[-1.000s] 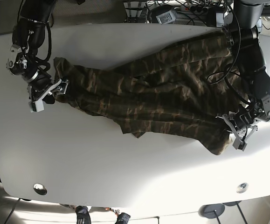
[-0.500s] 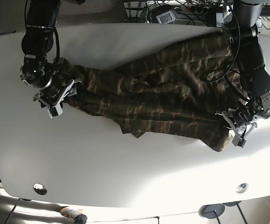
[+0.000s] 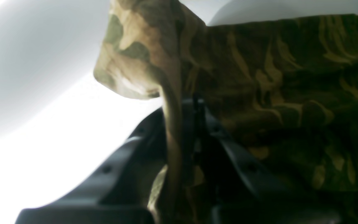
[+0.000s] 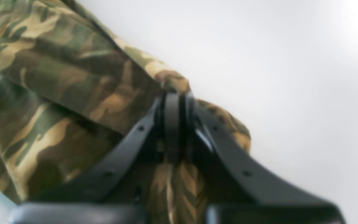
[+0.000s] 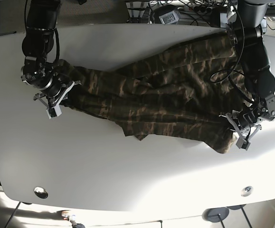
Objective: Fold the T-shirt properly
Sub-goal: 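Regrasp the shirt edge with both grippers, then lift the shirt with both grippers and swing it back onto the table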
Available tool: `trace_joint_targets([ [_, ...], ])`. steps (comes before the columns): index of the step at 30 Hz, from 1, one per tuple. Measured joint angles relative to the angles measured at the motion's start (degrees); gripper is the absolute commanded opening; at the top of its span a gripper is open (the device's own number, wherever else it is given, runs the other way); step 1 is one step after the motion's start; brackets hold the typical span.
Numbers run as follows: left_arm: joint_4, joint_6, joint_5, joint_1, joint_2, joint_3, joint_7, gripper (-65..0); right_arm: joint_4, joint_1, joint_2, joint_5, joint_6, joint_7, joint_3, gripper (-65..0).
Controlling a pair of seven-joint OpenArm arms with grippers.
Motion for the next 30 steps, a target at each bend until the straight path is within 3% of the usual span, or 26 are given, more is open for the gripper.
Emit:
trace_joint_targets([
  [4,0.4,0.0,-0.3,0.0,0.0,0.0,0.1,-65.0,0.1,0.0,-2.5,2.2,0.46,-0.2,9.0,-63.3],
  [5,1.4,0.0,-0.4,0.0,0.1,0.0,0.3,-65.0,0.4,0.0,-2.8,4.3,1.66,-0.3,11.3,-63.3],
  [7,7.7,-0.1,-0.4,0.2,0.2,0.0,1.2,-65.0,0.9,1.4,-2.5,11.1,3.43,-5.6,16.9,-63.3],
  [9,13.7,-0.2,-1.1,-0.3,0.4,0.1,3.3,-65.0,0.9,3.6,-0.5,17.0,3.87,-11.2,20.2,-63.3],
  [11,20.6,-0.3,-1.0,-0.7,1.9,0.1,4.9,-65.0,1.0,6.5,1.4,19.9,3.34,-15.0,20.4,-63.3],
  [16,26.2,-0.3,-0.4,-6.4,4.3,0.4,6.6,-65.0,0.7,17.5,2.2,17.4,3.19,-20.4,20.4,-63.3],
  [18,25.5,2.8,-0.4,-12.0,4.4,0.4,8.2,-65.0,0.7,25.0,2.1,14.0,3.34,-22.8,20.1,-63.3],
  [21,19.1,6.2,-0.3,-20.5,4.0,2.9,8.2,-65.0,0.7,35.1,2.9,8.6,3.61,-24.3,13.2,-63.3],
  [25,14.8,6.4,-0.2,-30.3,3.1,3.6,7.8,-65.0,-5.4,48.2,2.9,8.5,3.56,-24.3,7.9,-63.3],
  [30,15.1,6.6,-0.8,-41.7,0.3,3.6,6.9,-65.0,-14.6,63.6,6.3,8.8,3.43,-24.7,4.7,-63.3],
])
